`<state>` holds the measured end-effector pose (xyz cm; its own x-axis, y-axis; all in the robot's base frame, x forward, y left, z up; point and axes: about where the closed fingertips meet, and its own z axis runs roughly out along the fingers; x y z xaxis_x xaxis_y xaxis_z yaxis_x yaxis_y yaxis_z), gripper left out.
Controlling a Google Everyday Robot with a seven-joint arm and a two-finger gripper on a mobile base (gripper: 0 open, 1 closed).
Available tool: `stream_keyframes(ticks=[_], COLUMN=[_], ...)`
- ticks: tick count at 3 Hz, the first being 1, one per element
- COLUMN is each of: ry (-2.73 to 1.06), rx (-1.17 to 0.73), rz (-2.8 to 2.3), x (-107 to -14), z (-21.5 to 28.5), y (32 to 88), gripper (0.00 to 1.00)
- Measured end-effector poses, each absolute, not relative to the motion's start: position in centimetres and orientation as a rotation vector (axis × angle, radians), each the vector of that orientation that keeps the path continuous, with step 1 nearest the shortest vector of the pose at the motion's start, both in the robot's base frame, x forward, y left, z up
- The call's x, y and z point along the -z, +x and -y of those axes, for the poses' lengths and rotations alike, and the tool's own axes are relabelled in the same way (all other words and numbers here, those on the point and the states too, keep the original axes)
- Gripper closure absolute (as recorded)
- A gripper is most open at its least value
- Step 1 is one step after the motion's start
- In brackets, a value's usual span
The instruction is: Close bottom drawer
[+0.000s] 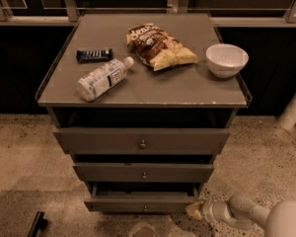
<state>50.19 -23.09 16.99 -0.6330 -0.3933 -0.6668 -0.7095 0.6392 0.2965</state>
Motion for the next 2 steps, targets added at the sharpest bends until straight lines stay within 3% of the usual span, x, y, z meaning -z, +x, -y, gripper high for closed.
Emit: stream_keyframes(ticks=[2], ry=[-0.851], rx=[-0.706], rz=[-2.267], x=[-17.47], z=[22.44], y=[52.44], gripper=[1.00])
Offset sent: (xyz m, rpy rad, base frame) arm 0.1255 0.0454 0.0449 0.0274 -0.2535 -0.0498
